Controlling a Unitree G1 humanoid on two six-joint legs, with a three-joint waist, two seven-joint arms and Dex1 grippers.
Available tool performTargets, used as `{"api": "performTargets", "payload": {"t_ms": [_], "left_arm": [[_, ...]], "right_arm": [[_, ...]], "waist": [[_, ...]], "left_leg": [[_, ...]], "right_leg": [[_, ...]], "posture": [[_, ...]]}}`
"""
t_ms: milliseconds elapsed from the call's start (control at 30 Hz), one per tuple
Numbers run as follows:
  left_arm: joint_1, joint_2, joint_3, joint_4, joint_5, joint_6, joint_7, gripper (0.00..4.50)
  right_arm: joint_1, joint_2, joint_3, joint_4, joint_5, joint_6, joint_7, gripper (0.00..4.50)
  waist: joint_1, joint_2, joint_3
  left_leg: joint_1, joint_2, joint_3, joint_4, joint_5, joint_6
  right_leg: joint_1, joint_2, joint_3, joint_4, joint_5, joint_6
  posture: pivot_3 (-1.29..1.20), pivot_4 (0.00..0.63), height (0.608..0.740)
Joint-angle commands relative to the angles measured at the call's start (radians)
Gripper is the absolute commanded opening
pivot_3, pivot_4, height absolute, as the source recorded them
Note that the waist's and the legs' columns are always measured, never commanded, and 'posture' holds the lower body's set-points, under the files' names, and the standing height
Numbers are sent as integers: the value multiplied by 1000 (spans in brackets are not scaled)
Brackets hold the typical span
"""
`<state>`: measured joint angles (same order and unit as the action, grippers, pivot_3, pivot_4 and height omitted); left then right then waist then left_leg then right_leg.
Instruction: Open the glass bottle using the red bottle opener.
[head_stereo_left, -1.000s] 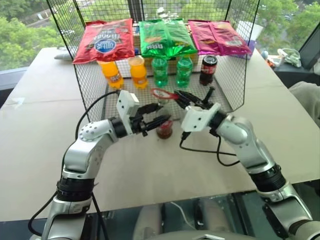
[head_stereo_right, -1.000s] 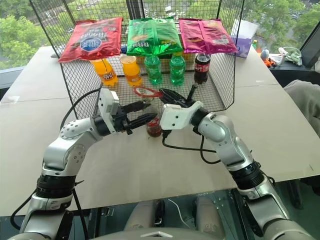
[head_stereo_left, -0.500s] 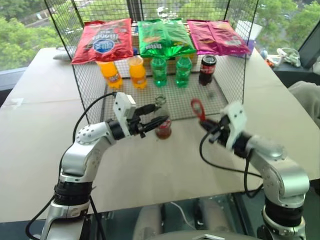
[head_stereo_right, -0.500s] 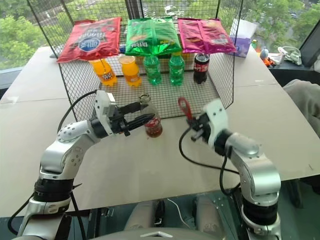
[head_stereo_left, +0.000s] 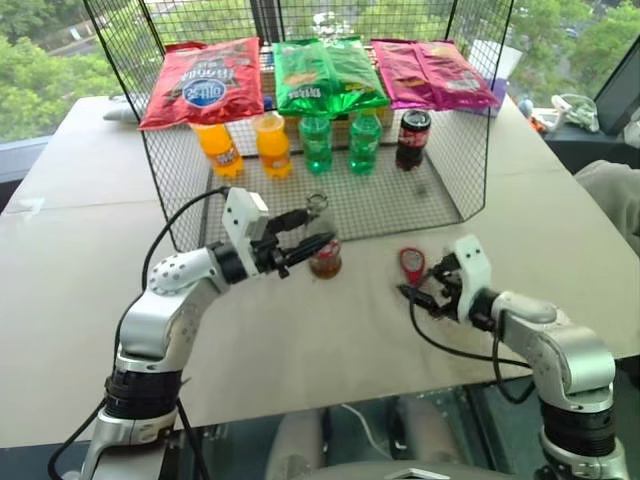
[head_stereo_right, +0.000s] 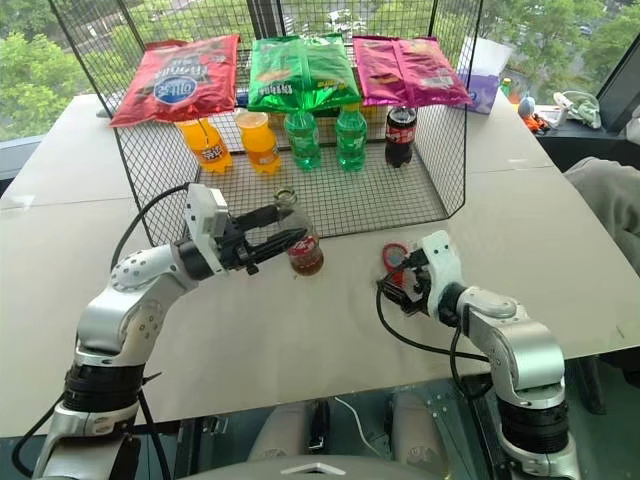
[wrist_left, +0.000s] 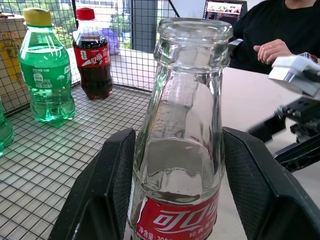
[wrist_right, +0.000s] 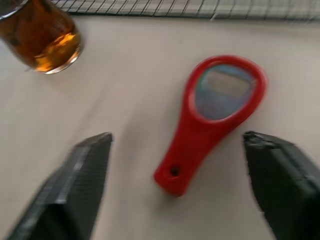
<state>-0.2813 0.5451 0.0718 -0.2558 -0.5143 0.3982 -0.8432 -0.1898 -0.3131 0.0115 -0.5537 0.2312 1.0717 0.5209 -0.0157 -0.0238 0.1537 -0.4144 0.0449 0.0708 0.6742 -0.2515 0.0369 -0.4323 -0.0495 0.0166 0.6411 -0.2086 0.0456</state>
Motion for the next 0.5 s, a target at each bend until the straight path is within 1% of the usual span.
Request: {"api": "performTargets", "payload": {"t_ms": [33, 133, 200, 233, 267, 300, 500], "left_arm": [[10, 13, 17, -21, -2, -1, 6, 2641], [9, 15, 18, -21, -7, 3, 3, 2641], [8, 16, 19, -21, -11, 5, -1, 3225], [8, 17, 20, -22, -11, 6, -2, 3630], [8, 18, 21, -23, -13, 6, -2, 3932], [9, 18, 23, -24, -14, 7, -1, 4475], [21, 19, 46, -49, -33, 14, 11, 4475]], "right_arm": [[-17, -37, 24, -39, -14, -167, 7, 4395], [-35, -55, 41, -39, -24, -246, 2, 4395], [-46, -65, 60, -42, -29, -288, 6, 4500], [-52, -63, 64, -46, -23, -297, 5, 4500], [-57, -62, 69, -50, -16, -305, 5, 4500], [-60, -63, 73, -52, -12, -313, 5, 4500], [-56, -78, 81, -59, -1, -339, 4, 4500]], "waist": [[0, 0, 0], [0, 0, 0], [0, -1, 0], [0, -1, 0], [1, -1, 1], [2, -1, 1], [4, -2, 1]], "left_leg": [[0, 0, 0, 0, 0, 0], [0, 0, 0, 0, 0, 0], [0, 0, 0, 0, 0, 0], [0, 0, 0, 0, 0, 0], [0, 0, 0, 0, 0, 0], [0, 0, 0, 0, 0, 0], [-1, 0, 0, 0, 0, 0]], "right_leg": [[0, 0, 0, 0, 0, 1], [0, 1, 0, 0, 0, 1], [0, 1, 0, 0, 0, 1], [0, 1, 0, 0, 0, 1], [0, 1, 0, 0, 0, 0], [0, 1, 0, 0, 0, 0], [0, 0, 0, -1, 0, 0]], "posture": [[0, 150, 740], [0, 150, 740], [0, 150, 740], [0, 150, 740], [0, 150, 740], [0, 150, 740], [0, 150, 740]]}}
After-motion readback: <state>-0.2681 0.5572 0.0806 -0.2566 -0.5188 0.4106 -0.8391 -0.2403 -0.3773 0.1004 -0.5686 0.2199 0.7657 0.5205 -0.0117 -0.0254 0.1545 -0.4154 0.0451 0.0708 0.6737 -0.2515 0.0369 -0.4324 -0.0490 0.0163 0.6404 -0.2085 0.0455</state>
